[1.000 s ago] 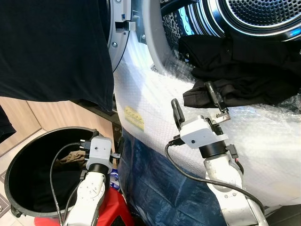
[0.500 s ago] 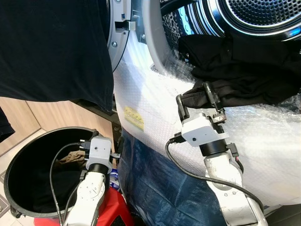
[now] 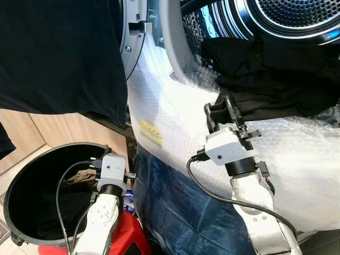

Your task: Clothes washing

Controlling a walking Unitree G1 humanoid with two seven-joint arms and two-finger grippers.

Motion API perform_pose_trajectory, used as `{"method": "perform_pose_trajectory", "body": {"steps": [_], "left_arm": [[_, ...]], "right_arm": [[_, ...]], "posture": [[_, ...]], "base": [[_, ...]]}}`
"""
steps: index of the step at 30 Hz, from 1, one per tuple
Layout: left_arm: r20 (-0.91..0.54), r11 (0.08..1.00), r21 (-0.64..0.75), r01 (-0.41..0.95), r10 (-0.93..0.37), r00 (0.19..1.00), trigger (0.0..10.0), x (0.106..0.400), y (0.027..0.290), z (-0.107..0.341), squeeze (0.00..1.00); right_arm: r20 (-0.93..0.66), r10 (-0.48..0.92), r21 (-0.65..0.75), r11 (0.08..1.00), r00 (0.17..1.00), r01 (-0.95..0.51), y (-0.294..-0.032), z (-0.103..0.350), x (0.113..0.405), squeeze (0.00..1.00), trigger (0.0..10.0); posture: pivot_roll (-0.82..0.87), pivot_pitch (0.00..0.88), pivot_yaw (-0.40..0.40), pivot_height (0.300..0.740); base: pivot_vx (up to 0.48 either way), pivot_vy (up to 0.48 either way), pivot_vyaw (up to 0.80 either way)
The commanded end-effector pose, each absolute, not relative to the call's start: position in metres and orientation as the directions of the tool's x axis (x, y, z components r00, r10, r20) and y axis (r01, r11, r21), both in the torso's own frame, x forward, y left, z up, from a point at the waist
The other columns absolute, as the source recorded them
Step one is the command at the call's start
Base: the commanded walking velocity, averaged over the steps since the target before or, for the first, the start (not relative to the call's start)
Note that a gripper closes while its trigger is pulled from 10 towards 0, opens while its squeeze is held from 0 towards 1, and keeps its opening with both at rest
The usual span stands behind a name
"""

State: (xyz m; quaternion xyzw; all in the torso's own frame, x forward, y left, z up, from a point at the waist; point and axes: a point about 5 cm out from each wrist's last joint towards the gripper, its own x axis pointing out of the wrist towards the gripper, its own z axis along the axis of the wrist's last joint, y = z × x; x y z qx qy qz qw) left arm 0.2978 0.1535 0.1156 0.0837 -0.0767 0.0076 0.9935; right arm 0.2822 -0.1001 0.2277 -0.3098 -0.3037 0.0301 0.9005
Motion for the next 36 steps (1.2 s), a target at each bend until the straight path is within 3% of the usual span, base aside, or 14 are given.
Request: {"method": "perform_pose_trajectory", "body": {"steps": [1, 14, 27, 36], "left_arm": [[0.152, 0.985, 0.168, -0.026, 0.000, 0.988, 10.0, 0.297, 0.152, 0.117, 0.00], [0.152, 0.986, 0.168, -0.023, -0.003, 0.988, 10.0, 0.298, 0.151, 0.117, 0.00], [0.154, 0.986, 0.166, -0.026, 0.000, 0.988, 10.0, 0.299, 0.151, 0.117, 0.00], [0.158, 0.986, 0.165, -0.020, -0.006, 0.987, 10.0, 0.304, 0.149, 0.119, 0.00]], "right_arm": [[0.507, 0.221, -0.571, 0.810, 0.833, 0.132, -0.105, 0.225, 0.286, 0.00, 0.0], [0.546, 0.176, -0.507, 0.848, 0.819, 0.155, -0.113, 0.238, 0.294, 0.00, 0.0], [0.579, 0.056, -0.350, 0.918, 0.813, 0.186, -0.143, 0.266, 0.310, 0.00, 0.0], [0.630, 0.153, -0.344, 0.934, 0.761, 0.097, -0.126, 0.318, 0.343, 0.00, 0.0]], "posture": [[0.04, 0.114, -0.086, 0.740], [0.04, 0.106, -0.085, 0.740], [0.04, 0.100, -0.090, 0.740], [0.04, 0.092, -0.089, 0.740]], "base": [[0.000, 0.000, 0.00], [0.000, 0.000, 0.00], [0.000, 0.000, 0.00], [0.000, 0.000, 0.00]]}}
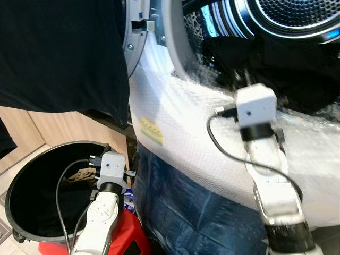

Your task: Clothes washing

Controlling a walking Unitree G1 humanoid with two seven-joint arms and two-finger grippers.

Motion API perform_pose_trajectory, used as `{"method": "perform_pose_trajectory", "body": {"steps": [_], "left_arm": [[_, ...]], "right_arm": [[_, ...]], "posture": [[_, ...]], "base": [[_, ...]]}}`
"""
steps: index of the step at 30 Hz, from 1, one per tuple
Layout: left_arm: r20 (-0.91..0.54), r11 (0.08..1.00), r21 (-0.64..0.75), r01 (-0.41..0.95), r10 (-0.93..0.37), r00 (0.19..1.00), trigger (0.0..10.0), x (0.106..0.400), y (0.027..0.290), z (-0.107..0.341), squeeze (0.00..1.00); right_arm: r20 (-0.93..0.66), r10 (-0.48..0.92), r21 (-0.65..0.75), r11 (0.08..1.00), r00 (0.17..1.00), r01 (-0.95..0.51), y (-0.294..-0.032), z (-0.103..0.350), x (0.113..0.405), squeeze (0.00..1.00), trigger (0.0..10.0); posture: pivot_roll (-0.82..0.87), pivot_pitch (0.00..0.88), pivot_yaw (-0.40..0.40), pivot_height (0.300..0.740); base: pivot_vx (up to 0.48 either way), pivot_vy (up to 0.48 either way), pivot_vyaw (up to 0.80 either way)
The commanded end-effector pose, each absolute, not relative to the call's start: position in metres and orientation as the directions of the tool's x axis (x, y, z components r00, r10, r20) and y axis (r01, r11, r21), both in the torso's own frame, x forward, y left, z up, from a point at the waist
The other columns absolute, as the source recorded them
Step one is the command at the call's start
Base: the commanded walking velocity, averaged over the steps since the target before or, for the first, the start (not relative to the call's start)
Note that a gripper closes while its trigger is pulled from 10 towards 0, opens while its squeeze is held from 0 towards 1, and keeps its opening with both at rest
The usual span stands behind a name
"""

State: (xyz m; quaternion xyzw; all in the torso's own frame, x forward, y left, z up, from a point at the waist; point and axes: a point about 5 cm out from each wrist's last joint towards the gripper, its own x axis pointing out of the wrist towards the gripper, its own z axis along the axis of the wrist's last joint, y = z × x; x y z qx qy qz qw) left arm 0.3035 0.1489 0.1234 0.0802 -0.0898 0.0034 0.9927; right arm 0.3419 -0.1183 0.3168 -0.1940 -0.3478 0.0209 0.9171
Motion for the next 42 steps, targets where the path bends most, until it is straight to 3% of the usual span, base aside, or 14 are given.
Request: {"method": "perform_pose_trajectory", "body": {"steps": [1, 8, 14, 17, 19, 21, 25, 27, 29, 34, 35, 38, 39, 42], "left_arm": [[0.158, 0.986, 0.164, -0.023, -0.003, 0.987, 10.0, 0.304, 0.149, 0.119, 0.00], [0.163, 0.986, 0.159, -0.045, 0.019, 0.986, 10.0, 0.302, 0.153, 0.120, 0.00], [0.154, 0.986, 0.160, -0.046, 0.022, 0.988, 10.0, 0.300, 0.153, 0.117, 0.00], [0.157, 0.986, 0.160, -0.042, 0.016, 0.988, 10.0, 0.301, 0.152, 0.118, 0.00], [0.159, 0.986, 0.160, -0.045, 0.019, 0.987, 10.0, 0.302, 0.153, 0.119, 0.00], [0.158, 0.986, 0.159, -0.046, 0.021, 0.987, 10.0, 0.302, 0.153, 0.119, 0.00], [0.157, 0.986, 0.158, -0.046, 0.021, 0.987, 10.0, 0.302, 0.153, 0.118, 0.00], [0.157, 0.987, 0.157, -0.045, 0.020, 0.987, 10.0, 0.301, 0.152, 0.118, 0.00], [0.157, 0.987, 0.155, -0.048, 0.023, 0.987, 10.0, 0.301, 0.152, 0.118, 0.00], [0.157, 0.987, 0.156, -0.050, 0.025, 0.987, 10.0, 0.300, 0.152, 0.117, 0.00], [0.156, 0.987, 0.156, -0.049, 0.024, 0.987, 10.0, 0.300, 0.152, 0.117, 0.00], [0.148, 0.987, 0.159, -0.037, 0.014, 0.989, 10.0, 0.301, 0.152, 0.116, 0.00], [0.147, 0.987, 0.160, -0.029, 0.005, 0.989, 10.0, 0.301, 0.150, 0.116, 0.00], [0.149, 0.987, 0.161, -0.027, 0.003, 0.989, 10.0, 0.302, 0.150, 0.118, 0.00]], "right_arm": [[0.630, 0.156, -0.346, 0.933, 0.761, 0.095, -0.125, 0.331, 0.352, 0.00, 0.0], [0.625, 0.110, -0.165, 0.986, 0.773, -0.006, -0.125, 0.385, 0.377, 0.00, 0.0], [0.513, 0.083, -0.077, 0.996, 0.855, -0.050, -0.130, 0.412, 0.402, 0.00, 0.0], [0.484, 0.064, -0.131, 0.991, 0.873, 0.000, -0.140, 0.429, 0.406, 0.00, 0.0], [0.437, -0.062, -0.094, 0.989, 0.897, 0.114, -0.166, 0.436, 0.407, 0.00, 0.0], [0.432, -0.089, -0.093, 0.985, 0.898, 0.142, -0.171, 0.438, 0.406, 0.00, 0.0], [0.447, -0.201, -0.137, 0.948, 0.872, 0.289, -0.194, 0.447, 0.401, 0.00, 0.0], [0.435, -0.334, -0.070, 0.913, 0.836, 0.402, -0.222, 0.454, 0.394, 0.00, 0.0], [0.440, -0.375, -0.051, 0.897, 0.816, 0.440, -0.231, 0.458, 0.390, 0.00, 0.0], [0.404, -0.235, -0.144, 0.938, 0.884, 0.315, -0.213, 0.449, 0.399, 0.00, 0.0], [0.373, -0.179, -0.176, 0.950, 0.910, 0.258, -0.205, 0.441, 0.403, 0.00, 9.6], [0.286, -0.089, -0.232, 0.959, 0.954, 0.160, -0.186, 0.414, 0.415, 0.00, 10.0], [0.250, -0.066, -0.237, 0.963, 0.966, 0.127, -0.181, 0.402, 0.418, 1.00, 10.0], [0.238, -0.054, -0.256, 0.960, 0.970, 0.116, -0.179, 0.396, 0.420, 1.00, 10.0]], "posture": [[0.05, 0.087, -0.092, 0.740], [0.07, 0.080, -0.105, 0.740], [0.06, 0.076, -0.100, 0.740], [0.06, 0.067, -0.098, 0.740], [0.06, 0.064, -0.102, 0.740], [0.06, 0.061, -0.102, 0.740], [0.06, 0.063, -0.102, 0.740], [0.07, 0.062, -0.108, 0.740], [0.08, 0.061, -0.113, 0.740], [0.07, 0.065, -0.110, 0.740], [0.07, 0.065, -0.110, 0.740], [0.06, 0.065, -0.096, 0.740], [0.06, 0.065, -0.096, 0.740], [0.07, 0.060, -0.094, 0.740]], "base": [[0.000, 0.000, 0.00], [0.000, 0.000, 0.00], [0.000, 0.000, 0.00], [0.000, 0.000, 0.00], [0.000, 0.000, 0.00], [0.000, 0.000, 0.00], [0.000, 0.000, 0.00], [0.000, 0.000, 0.00], [0.000, 0.000, 0.00], [0.000, 0.000, 0.00], [0.000, 0.000, 0.00], [0.000, 0.000, 0.00], [0.000, 0.000, 0.00], [0.000, 0.000, 0.00]]}}
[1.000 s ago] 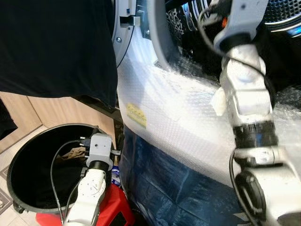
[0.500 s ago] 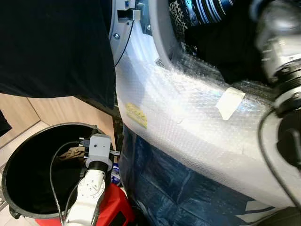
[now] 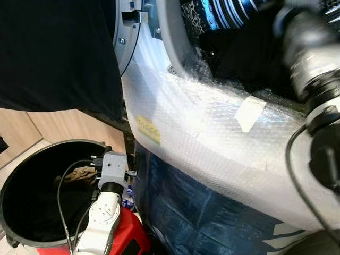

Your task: Clothes washing

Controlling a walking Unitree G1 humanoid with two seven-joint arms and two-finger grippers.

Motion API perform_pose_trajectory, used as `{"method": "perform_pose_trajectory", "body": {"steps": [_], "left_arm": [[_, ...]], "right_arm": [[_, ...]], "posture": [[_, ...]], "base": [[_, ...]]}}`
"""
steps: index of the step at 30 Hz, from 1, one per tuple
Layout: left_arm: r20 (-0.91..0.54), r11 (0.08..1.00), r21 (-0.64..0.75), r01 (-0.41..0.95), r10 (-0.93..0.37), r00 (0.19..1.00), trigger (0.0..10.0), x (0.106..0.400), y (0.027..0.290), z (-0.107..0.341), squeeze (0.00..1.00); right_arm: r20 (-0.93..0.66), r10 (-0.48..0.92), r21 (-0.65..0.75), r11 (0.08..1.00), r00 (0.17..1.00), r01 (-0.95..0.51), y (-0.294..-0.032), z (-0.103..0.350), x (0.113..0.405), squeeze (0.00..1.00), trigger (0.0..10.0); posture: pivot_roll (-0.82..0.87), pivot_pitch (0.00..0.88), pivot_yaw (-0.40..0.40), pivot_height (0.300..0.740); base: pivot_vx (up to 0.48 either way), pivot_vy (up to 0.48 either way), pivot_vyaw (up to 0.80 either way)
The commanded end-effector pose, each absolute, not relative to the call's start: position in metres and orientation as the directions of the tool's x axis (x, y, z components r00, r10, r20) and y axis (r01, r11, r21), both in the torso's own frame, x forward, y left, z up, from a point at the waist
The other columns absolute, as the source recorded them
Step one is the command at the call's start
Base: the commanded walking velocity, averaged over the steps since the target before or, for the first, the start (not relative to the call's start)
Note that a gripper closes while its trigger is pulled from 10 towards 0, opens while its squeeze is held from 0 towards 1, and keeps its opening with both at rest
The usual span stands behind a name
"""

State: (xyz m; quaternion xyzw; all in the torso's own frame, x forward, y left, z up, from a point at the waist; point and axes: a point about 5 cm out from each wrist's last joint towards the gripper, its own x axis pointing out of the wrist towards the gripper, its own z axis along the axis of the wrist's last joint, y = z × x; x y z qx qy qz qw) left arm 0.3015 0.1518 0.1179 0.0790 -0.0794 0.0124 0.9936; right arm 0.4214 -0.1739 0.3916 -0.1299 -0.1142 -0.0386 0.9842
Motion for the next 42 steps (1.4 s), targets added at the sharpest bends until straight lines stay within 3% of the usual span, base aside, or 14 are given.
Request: {"method": "perform_pose_trajectory", "body": {"steps": [1, 15, 25, 42], "left_arm": [[0.150, 0.987, 0.161, -0.027, 0.003, 0.989, 10.0, 0.302, 0.150, 0.118, 0.00], [0.136, 0.987, 0.161, 0.000, -0.022, 0.990, 10.0, 0.298, 0.145, 0.112, 0.00], [0.137, 0.987, 0.158, 0.005, -0.027, 0.990, 10.0, 0.297, 0.143, 0.111, 0.00], [0.121, 0.987, 0.158, 0.033, -0.052, 0.991, 10.0, 0.292, 0.138, 0.107, 0.00]], "right_arm": [[0.234, -0.051, -0.264, 0.958, 0.971, 0.114, -0.178, 0.395, 0.420, 1.00, 10.0], [0.234, 0.019, -0.256, 0.966, 0.972, 0.043, -0.165, 0.402, 0.420, 1.00, 10.0], [0.239, 0.091, -0.153, 0.987, 0.967, -0.055, -0.159, 0.407, 0.418, 1.00, 10.0], [0.355, 0.060, -0.072, 0.997, 0.933, -0.037, -0.187, 0.427, 0.408, 1.00, 10.0]], "posture": [[0.07, 0.058, -0.093, 0.740], [0.05, 0.038, -0.096, 0.740], [0.05, 0.023, -0.101, 0.740], [0.02, 0.018, -0.097, 0.740]], "base": [[0.000, 0.000, 0.00], [0.000, 0.000, 0.00], [0.000, 0.000, 0.00], [0.000, 0.000, 0.00]]}}
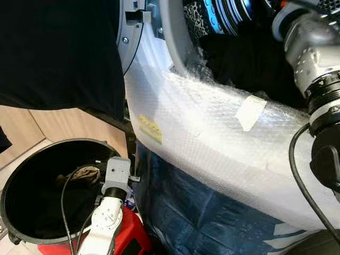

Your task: Clothes washing

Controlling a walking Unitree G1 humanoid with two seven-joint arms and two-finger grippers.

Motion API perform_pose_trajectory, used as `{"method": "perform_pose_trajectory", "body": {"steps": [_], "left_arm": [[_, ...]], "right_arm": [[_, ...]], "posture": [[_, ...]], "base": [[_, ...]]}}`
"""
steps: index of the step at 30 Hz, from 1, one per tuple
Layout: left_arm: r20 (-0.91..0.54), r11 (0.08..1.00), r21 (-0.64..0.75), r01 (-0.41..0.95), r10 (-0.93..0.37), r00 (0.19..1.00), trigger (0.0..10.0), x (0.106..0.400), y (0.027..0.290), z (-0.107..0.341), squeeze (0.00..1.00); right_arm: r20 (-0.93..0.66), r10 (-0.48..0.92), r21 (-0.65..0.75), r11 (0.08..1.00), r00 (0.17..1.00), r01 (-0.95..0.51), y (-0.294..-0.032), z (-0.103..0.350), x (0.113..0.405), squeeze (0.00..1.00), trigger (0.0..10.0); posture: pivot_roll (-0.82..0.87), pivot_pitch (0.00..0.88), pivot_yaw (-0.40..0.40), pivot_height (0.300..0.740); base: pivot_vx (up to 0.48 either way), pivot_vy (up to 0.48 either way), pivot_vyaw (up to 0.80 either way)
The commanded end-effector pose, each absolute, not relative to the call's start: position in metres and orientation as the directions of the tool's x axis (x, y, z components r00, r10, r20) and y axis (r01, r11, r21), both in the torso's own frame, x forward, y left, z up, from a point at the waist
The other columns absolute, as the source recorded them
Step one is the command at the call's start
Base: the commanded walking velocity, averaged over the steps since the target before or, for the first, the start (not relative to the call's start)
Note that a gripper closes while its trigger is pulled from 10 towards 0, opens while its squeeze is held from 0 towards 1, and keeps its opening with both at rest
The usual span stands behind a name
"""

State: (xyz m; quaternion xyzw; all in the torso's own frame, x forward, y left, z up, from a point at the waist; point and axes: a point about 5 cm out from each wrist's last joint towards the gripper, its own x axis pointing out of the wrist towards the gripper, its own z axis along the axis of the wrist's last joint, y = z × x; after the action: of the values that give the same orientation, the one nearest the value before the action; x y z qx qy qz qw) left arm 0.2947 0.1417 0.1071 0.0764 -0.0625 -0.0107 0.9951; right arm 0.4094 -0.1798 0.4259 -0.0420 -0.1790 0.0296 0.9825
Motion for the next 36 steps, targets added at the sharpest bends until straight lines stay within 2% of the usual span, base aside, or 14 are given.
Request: {"method": "perform_pose_trajectory", "body": {"steps": [1, 4, 5, 6, 7, 16, 20, 27, 29, 31, 32, 36], "left_arm": [[0.120, 0.987, 0.159, 0.036, -0.055, 0.991, 10.0, 0.292, 0.138, 0.106, 0.00], [0.119, 0.987, 0.158, 0.040, -0.059, 0.991, 10.0, 0.292, 0.137, 0.107, 0.00], [0.119, 0.987, 0.157, 0.041, -0.061, 0.991, 10.0, 0.292, 0.137, 0.107, 0.00], [0.119, 0.987, 0.157, 0.043, -0.062, 0.991, 10.0, 0.292, 0.136, 0.106, 0.00], [0.119, 0.987, 0.157, 0.045, -0.064, 0.991, 10.0, 0.292, 0.136, 0.106, 0.00], [0.120, 0.987, 0.155, 0.043, -0.062, 0.991, 10.0, 0.291, 0.135, 0.106, 0.00], [0.115, 0.986, 0.159, 0.052, -0.070, 0.991, 10.0, 0.290, 0.136, 0.105, 0.00], [0.116, 0.986, 0.156, 0.055, -0.074, 0.991, 10.0, 0.291, 0.134, 0.105, 0.00], [0.118, 0.986, 0.155, 0.056, -0.075, 0.990, 10.0, 0.292, 0.134, 0.106, 0.00], [0.118, 0.986, 0.155, 0.056, -0.075, 0.990, 10.0, 0.293, 0.134, 0.106, 0.00], [0.119, 0.986, 0.155, 0.054, -0.073, 0.990, 10.0, 0.293, 0.135, 0.107, 0.00], [0.119, 0.986, 0.155, 0.053, -0.072, 0.990, 10.0, 0.293, 0.135, 0.107, 0.00]], "right_arm": [[0.356, 0.062, -0.073, 0.997, 0.933, -0.038, -0.187, 0.426, 0.408, 1.00, 10.0], [0.359, 0.059, -0.075, 0.997, 0.931, -0.034, -0.188, 0.424, 0.406, 1.00, 10.0], [0.361, 0.060, -0.074, 0.997, 0.931, -0.036, -0.188, 0.423, 0.406, 0.83, 10.0], [0.362, 0.062, -0.072, 0.997, 0.930, -0.038, -0.187, 0.423, 0.405, 0.55, 10.0], [0.365, 0.065, -0.064, 0.997, 0.929, -0.045, -0.188, 0.422, 0.404, 0.00, 10.0], [0.421, 0.016, -0.006, 1.000, 0.907, -0.015, -0.201, 0.418, 0.388, 0.00, 10.0], [0.505, 0.011, 0.008, 1.000, 0.863, -0.017, -0.201, 0.413, 0.362, 0.00, 10.0], [0.524, -0.020, 0.051, 0.999, 0.851, -0.008, -0.208, 0.409, 0.344, 0.00, 10.0], [0.595, 0.036, 0.037, 0.997, 0.803, -0.073, -0.200, 0.415, 0.329, 0.00, 10.0], [0.608, 0.050, 0.039, 0.995, 0.792, -0.092, -0.198, 0.416, 0.325, 0.00, 10.0], [0.644, 0.125, 0.022, 0.983, 0.755, -0.181, -0.191, 0.416, 0.313, 0.00, 10.0], [0.662, 0.188, -0.001, 0.968, 0.725, -0.250, -0.185, 0.411, 0.303, 0.00, 10.0]], "posture": [[0.02, 0.015, -0.096, 0.740], [0.02, 0.012, -0.093, 0.740], [0.02, 0.012, -0.093, 0.740], [0.02, 0.012, -0.093, 0.740], [0.02, 0.005, -0.098, 0.740], [0.02, 0.004, -0.099, 0.740], [0.02, 0.000, -0.098, 0.740], [0.02, 0.000, -0.099, 0.740], [0.02, 0.012, -0.097, 0.740], [0.02, 0.012, -0.097, 0.740], [0.01, 0.015, -0.097, 0.740], [0.01, 0.022, -0.096, 0.740]], "base": [[0.000, 0.000, 0.00], [0.000, 0.000, 0.00], [0.000, 0.000, 0.00], [0.000, 0.000, 0.00], [0.000, 0.000, 0.00], [0.000, 0.000, 0.00], [0.000, 0.000, 0.00], [0.000, 0.000, 0.00], [0.000, 0.000, 0.00], [0.000, 0.000, 0.00], [0.000, 0.000, 0.00], [0.000, 0.000, 0.00]]}}
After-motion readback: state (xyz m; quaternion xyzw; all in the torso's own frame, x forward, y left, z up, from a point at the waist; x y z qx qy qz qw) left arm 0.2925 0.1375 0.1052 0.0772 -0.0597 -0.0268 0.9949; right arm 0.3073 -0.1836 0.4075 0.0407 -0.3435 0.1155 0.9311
